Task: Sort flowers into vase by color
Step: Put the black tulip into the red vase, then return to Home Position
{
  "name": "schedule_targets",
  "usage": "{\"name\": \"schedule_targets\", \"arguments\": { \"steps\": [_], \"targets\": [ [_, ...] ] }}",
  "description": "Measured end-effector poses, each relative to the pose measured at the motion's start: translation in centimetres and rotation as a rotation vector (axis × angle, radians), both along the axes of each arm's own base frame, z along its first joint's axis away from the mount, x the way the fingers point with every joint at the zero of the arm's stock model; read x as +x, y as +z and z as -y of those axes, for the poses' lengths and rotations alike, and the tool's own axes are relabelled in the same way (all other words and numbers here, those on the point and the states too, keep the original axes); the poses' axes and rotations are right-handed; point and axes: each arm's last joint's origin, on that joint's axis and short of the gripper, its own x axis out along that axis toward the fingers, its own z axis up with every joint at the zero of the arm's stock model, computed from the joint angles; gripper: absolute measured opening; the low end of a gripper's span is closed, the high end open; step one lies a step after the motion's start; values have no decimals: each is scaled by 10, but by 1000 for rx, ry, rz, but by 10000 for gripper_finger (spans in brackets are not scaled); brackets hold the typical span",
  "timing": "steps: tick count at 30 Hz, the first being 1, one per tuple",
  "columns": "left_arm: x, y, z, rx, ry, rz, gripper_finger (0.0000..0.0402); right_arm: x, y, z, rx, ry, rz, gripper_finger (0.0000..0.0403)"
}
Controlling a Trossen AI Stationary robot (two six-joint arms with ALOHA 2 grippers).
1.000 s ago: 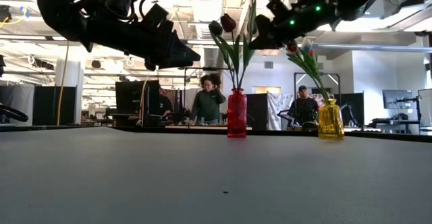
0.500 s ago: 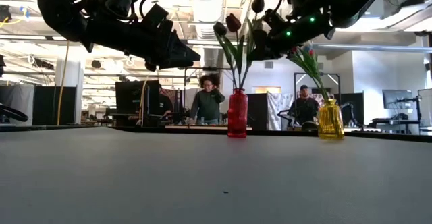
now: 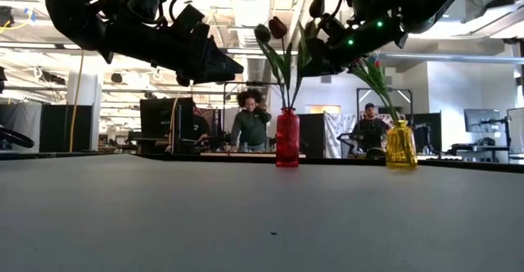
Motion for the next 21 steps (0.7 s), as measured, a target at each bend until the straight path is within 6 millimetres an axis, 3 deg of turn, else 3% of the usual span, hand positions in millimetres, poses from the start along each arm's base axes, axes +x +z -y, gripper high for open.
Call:
{"name": "schedule_targets", "arguments": {
  "steps": [7,21],
  "targets": [
    [0,0,0,0,-1,0,251,-2,-7,-1,37,9,-70,76],
    [0,0,0,0,-3,0,251,-15,-23,-10,189,19,-261,217]
  ]
}}
